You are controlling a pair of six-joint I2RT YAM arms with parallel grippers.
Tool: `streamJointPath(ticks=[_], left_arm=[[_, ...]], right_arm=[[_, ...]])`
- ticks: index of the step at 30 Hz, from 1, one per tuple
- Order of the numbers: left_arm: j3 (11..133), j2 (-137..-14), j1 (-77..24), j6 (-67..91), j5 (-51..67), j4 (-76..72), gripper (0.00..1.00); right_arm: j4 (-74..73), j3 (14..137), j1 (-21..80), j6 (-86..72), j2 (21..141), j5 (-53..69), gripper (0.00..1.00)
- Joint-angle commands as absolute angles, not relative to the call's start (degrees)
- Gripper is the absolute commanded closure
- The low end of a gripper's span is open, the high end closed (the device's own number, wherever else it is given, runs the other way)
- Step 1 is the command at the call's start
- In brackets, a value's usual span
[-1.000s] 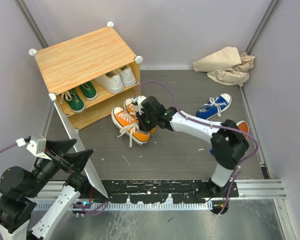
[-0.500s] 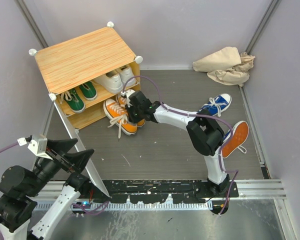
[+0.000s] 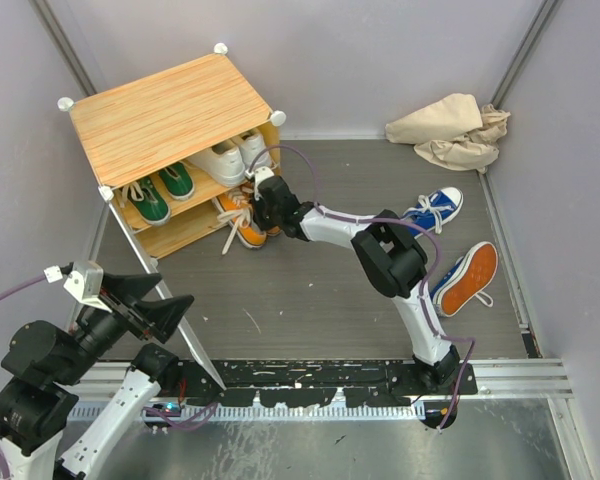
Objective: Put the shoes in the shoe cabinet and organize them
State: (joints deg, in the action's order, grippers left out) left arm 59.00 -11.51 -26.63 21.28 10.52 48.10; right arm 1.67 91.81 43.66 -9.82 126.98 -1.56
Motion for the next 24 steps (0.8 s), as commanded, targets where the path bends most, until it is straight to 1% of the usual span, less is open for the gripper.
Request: streamJointPath(ticks=[1, 2, 3, 6, 9, 13, 20, 24], left_arm=[[57.0, -13.4, -26.6, 21.4, 10.8, 54.5, 0.02], [57.0, -13.4, -26.7, 21.4, 11.0, 54.4, 0.02], [57.0, -13.6, -26.6, 21.3, 11.1, 54.4, 0.02], [56.9, -13.8, -26.7, 21.3, 11.2, 54.5, 0.02], [57.0, -13.6, -26.7, 21.3, 11.3, 54.6, 0.02], [57.2, -13.3, -26.7, 21.3, 11.0, 54.9, 0.02], [57.9, -12.8, -26.7, 21.1, 10.3, 55.7, 0.02], [57.8, -12.6, -26.7, 21.3, 10.3, 56.1, 0.02]], right_arm=[[18.7, 97.3, 43.3, -10.2, 124.7, -4.5, 0.91], [18.7, 97.2, 43.3, -10.3, 124.8, -5.0, 0.78], [18.7, 96.8, 43.2, -10.6, 124.7, -5.3, 0.68], [19.5, 94.4, 43.2, -11.3, 123.5, -4.9, 0.57], [21.8, 90.7, 43.2, -11.9, 120.9, -3.6, 0.4], [22.6, 86.9, 43.3, -12.5, 117.0, -1.6, 0.32], [23.7, 77.8, 43.3, -14.4, 108.9, -1.5, 0.25], [20.9, 75.2, 43.3, -13.9, 107.2, -3.3, 0.22]])
